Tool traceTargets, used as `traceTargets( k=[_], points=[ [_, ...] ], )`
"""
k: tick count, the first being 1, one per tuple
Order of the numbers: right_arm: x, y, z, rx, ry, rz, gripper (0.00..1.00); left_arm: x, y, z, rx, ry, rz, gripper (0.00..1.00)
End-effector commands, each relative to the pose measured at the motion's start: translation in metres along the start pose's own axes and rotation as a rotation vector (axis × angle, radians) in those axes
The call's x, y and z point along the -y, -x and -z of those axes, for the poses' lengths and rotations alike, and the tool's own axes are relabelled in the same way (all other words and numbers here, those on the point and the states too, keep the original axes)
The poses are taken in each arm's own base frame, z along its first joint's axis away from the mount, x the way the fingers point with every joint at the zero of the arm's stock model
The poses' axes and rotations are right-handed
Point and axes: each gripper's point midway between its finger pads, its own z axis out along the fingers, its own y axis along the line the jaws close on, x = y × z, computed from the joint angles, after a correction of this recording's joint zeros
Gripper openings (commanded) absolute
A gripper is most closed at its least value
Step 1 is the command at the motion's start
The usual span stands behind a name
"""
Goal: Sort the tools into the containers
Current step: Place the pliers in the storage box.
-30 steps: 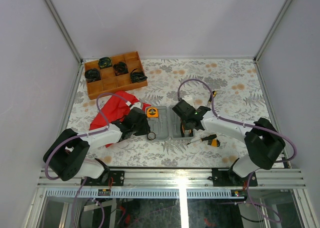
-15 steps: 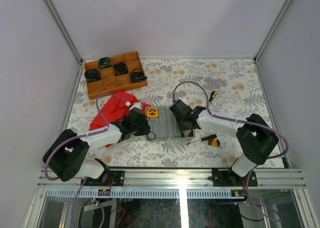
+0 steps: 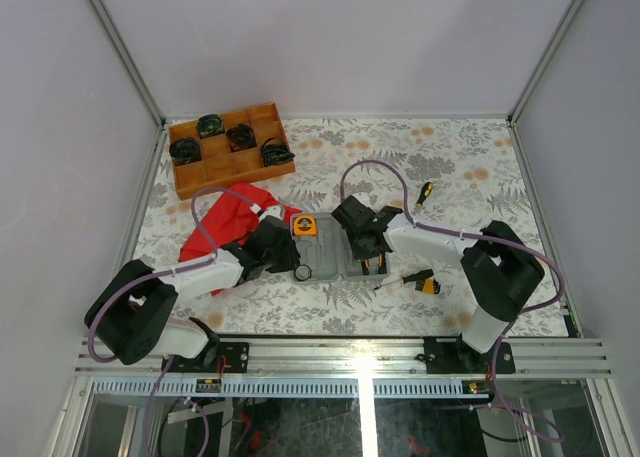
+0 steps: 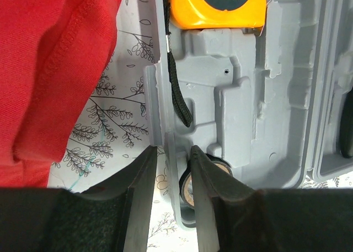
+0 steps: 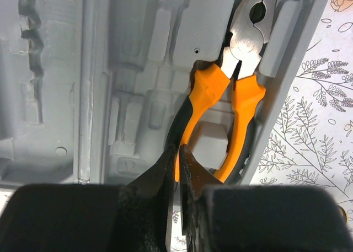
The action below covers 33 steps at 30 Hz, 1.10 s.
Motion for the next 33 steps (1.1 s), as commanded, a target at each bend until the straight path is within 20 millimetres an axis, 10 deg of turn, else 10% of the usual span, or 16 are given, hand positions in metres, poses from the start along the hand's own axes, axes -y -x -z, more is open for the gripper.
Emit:
traceTargets(
  k=[1, 12, 17, 24, 33],
  points=[
    [0.033, -0.039, -0.019, -0.127, -0.156, 0.042, 0.09, -0.019, -0.010, 0.001, -0.023, 0.069, -0.014, 0.29],
    [-0.007, 0.008, 0.026, 0.092, 0.156, 0.027, 0.26, -0.019, -0.010, 0.000, -0.023, 0.073, -0.015, 0.29],
    [0.008, 0.027, 0.048, 0.201, 0.161, -0.026, 0.31, -0.018, -0.009, 0.000, -0.025, 0.070, -0.018, 0.29],
    [0.046, 0.015, 0.033, 0.136, 0.061, -0.083, 0.26, -0.015, -0.009, -0.001, -0.033, 0.061, -0.015, 0.29],
    [0.036, 0.001, 0.012, 0.040, 0.121, -0.079, 0.16, -0.016, -0.009, 0.000, -0.035, 0.065, -0.016, 0.29]
  ],
)
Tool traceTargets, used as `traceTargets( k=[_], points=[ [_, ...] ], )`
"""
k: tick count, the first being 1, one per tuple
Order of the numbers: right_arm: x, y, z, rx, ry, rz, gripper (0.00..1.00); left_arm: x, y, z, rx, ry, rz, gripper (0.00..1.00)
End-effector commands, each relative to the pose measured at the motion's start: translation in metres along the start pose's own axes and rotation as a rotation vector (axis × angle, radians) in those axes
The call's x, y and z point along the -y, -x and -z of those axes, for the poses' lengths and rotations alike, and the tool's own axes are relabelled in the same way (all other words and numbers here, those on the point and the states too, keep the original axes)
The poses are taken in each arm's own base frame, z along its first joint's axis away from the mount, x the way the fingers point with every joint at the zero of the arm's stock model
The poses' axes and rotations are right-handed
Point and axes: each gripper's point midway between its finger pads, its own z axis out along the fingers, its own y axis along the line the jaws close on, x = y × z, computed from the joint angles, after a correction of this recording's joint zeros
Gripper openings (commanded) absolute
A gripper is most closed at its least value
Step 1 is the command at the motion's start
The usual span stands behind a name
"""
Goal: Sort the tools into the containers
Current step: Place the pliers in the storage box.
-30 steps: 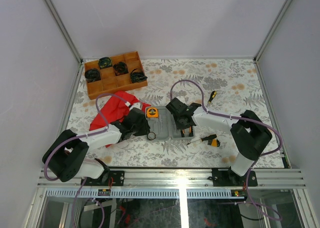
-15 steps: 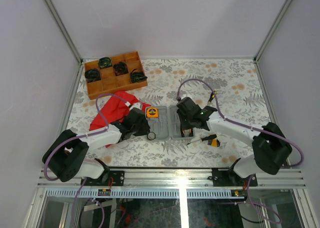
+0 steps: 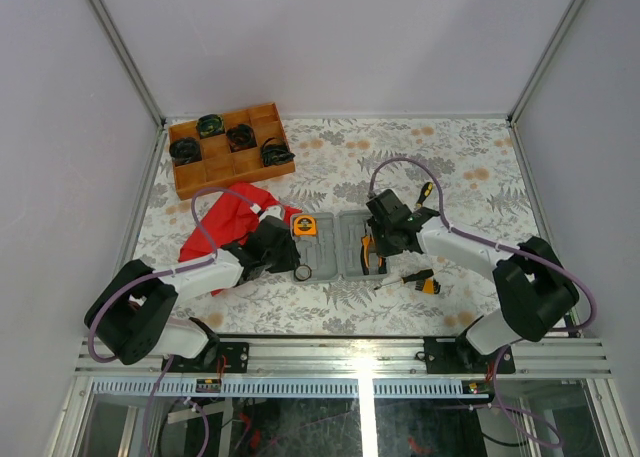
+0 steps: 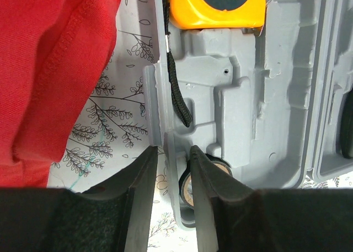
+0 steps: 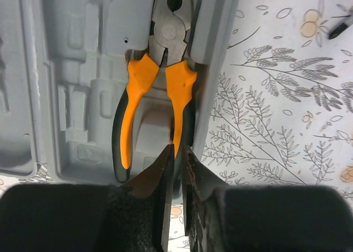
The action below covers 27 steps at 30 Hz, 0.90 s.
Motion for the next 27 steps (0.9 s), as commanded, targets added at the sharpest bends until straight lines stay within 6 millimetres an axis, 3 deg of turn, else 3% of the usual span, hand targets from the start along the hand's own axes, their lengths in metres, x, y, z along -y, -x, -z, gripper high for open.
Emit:
traceTargets(
  k=[1, 10, 21, 24, 27],
  points=[
    [-0.008, -0.001, -0.004, -0.025, 0.042, 0.006, 0.15, -0.015, -0.009, 0.000, -0.034, 0.062, -0.016, 0.29],
    [-0.001, -0.024, -0.020, -0.139, -0.010, 0.022, 0.12, -0.015, -0.009, -0.001, -0.034, 0.058, -0.014, 0.28],
    [-0.002, -0.083, -0.054, -0.379, -0.005, 0.019, 0.09, -0.013, -0.008, -0.001, -0.033, 0.054, -0.019, 0.28],
    [0.002, -0.087, -0.057, -0.392, -0.026, 0.021, 0.09, -0.014, -0.009, -0.002, -0.037, 0.054, -0.019, 0.28],
    [0.004, -0.072, -0.049, -0.328, -0.040, 0.016, 0.11, -0.014, -0.009, -0.001, -0.034, 0.056, -0.019, 0.28]
  ],
)
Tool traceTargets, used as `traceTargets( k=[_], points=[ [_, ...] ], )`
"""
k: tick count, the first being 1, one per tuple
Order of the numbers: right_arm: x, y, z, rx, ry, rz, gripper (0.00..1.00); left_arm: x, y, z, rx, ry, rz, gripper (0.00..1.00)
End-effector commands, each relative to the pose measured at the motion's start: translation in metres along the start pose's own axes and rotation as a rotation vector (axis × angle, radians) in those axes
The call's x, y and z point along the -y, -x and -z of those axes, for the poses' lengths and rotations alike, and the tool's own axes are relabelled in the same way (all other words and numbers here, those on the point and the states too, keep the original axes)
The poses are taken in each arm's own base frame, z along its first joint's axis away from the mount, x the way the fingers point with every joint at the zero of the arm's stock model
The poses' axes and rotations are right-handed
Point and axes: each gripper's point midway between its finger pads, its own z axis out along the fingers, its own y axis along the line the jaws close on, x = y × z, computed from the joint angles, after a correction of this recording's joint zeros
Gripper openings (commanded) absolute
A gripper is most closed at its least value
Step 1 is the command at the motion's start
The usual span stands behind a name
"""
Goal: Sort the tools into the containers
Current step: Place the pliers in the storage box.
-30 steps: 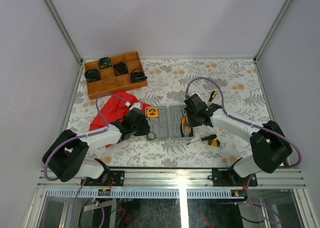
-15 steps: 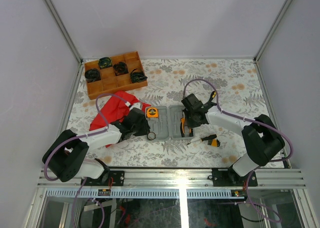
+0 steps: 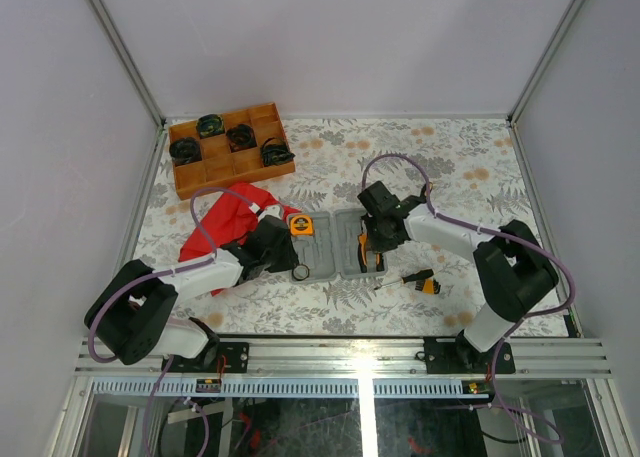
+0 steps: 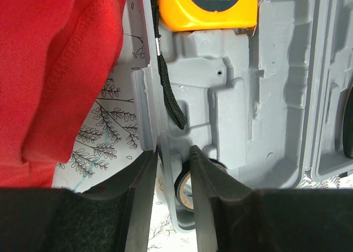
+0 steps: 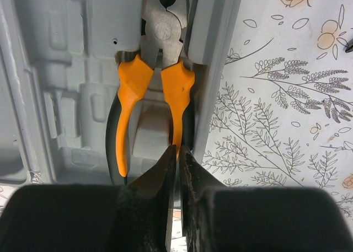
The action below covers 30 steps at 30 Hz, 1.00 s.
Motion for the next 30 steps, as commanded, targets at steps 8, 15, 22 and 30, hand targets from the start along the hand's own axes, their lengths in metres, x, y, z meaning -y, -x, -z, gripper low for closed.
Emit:
traceTargets(
  k=[8, 15, 22, 30],
  points=[
    [0.023, 0.015, 0.028, 0.189, -0.078, -0.039, 0.31, -0.003, -0.004, 0.002, -0.035, 0.020, -0.007, 0.29],
    [0.037, 0.023, 0.055, 0.324, -0.106, -0.095, 0.42, 0.012, 0.014, 0.013, -0.010, -0.024, -0.022, 0.32],
    [0.053, 0.012, 0.073, 0.442, -0.110, -0.225, 0.61, 0.018, 0.035, 0.029, 0.043, -0.021, -0.024, 0.42],
    [0.081, -0.013, 0.087, 0.549, -0.148, -0.617, 0.63, 0.041, 0.060, 0.065, 0.126, -0.113, -0.004, 0.54]
  ],
)
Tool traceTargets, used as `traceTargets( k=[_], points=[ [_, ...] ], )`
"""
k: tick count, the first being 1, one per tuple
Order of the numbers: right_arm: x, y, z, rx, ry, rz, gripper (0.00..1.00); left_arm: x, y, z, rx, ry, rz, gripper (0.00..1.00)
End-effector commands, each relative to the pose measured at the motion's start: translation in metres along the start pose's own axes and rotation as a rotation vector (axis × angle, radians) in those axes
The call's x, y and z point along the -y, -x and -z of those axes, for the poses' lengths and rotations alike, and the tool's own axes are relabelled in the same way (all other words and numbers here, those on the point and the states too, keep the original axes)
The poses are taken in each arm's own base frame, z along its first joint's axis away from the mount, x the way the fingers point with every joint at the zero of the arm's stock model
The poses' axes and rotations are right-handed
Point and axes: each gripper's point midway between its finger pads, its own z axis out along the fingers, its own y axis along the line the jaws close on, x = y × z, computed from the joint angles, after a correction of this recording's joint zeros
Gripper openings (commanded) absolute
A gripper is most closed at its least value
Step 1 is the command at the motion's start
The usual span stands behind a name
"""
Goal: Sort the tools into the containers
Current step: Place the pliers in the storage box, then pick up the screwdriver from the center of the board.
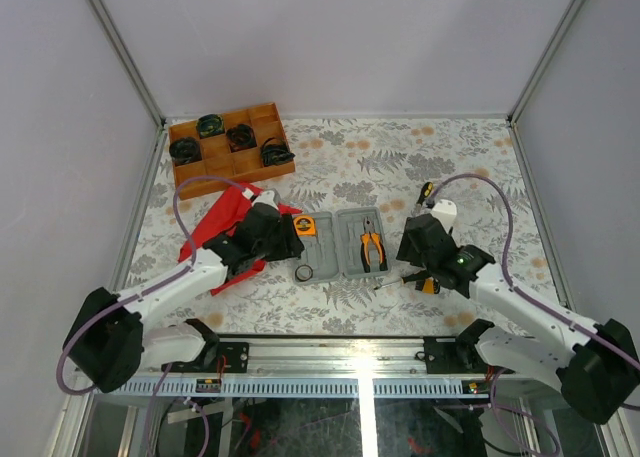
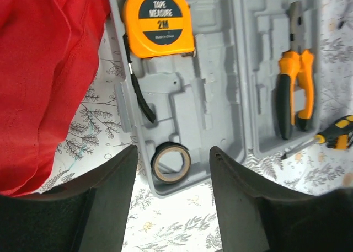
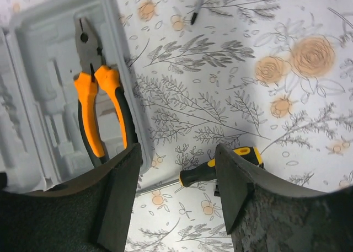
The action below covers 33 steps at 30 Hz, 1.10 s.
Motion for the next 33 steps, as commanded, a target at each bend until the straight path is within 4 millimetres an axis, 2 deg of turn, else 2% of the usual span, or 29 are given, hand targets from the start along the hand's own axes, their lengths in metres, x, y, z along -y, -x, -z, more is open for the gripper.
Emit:
traceTargets(
  k=[1, 8, 14, 20, 25, 33],
  points=[
    [0.024, 0.010, 0.006, 0.115, -0.110, -0.276, 0.63, 0.018, 0.028, 0.025, 0.077, -0.060, 0.005, 0.56],
    [0.059, -0.001, 0.010, 0.128, -0.263, -0.303, 0.62, 0.033, 0.055, 0.060, 0.151, -0.094, -0.029, 0.59],
    [0.057, -0.014, 0.003, 0.093, -0.212, -0.378, 0.64, 0.044, 0.061, 0.073, 0.130, -0.127, -0.093, 0.59],
    [0.051, -0.024, 0.001, 0.073, -0.178, -0.515, 0.64, 0.040, 0.060, 0.070, 0.111, -0.105, -0.156, 0.59],
    [0.049, -0.030, -0.006, 0.045, -0.219, -0.628, 0.66, 0.047, 0.056, 0.066, 0.075, -0.130, -0.170, 0.59],
    [0.049, -0.034, -0.012, 0.011, -0.306, -0.678, 0.66, 0.045, 0.054, 0.064, 0.064, -0.128, -0.177, 0.59]
  ],
)
